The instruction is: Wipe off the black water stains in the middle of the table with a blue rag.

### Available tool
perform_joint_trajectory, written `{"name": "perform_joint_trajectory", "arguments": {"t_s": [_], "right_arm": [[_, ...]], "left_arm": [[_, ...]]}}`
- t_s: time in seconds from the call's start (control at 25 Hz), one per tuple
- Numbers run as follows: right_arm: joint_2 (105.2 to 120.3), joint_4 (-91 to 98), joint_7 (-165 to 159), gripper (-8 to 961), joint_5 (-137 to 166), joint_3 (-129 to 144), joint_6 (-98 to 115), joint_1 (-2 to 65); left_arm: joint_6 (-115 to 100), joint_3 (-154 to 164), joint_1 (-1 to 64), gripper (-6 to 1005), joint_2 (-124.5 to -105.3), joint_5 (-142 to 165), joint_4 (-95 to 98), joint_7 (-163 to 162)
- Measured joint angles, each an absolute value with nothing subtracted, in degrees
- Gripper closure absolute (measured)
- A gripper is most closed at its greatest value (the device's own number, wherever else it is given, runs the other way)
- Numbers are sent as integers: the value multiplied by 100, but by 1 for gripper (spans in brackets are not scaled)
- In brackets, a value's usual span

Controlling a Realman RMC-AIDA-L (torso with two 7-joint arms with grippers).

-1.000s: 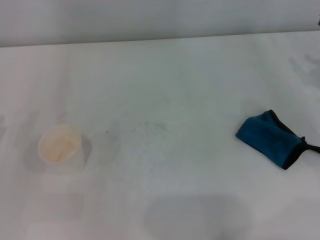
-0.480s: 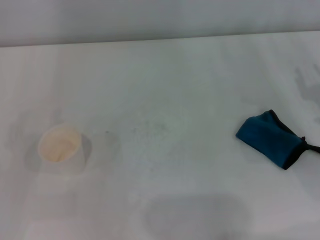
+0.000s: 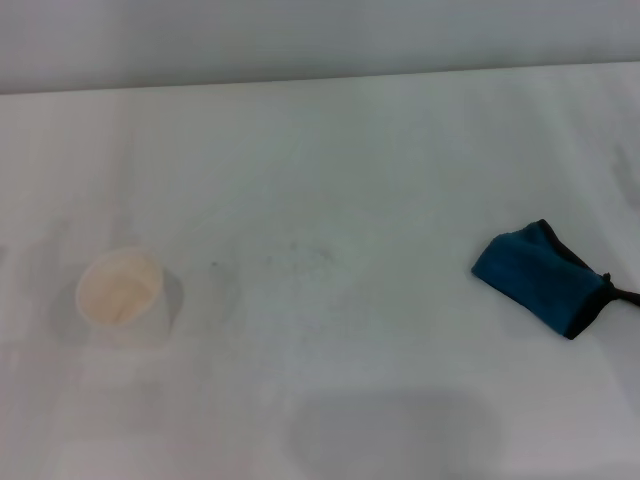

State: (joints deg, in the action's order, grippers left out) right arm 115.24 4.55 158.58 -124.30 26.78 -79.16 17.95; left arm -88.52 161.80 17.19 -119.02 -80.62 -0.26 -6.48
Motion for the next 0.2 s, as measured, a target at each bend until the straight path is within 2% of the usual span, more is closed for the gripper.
{"name": "perform_joint_trajectory", "arguments": {"t_s": [0.2], "right_arm": [[11522, 394, 15864, 397, -12434, 2329, -7907, 1792]], "left_arm": [[-8859, 16198, 1705, 138, -11909, -8039, 44, -625]]}}
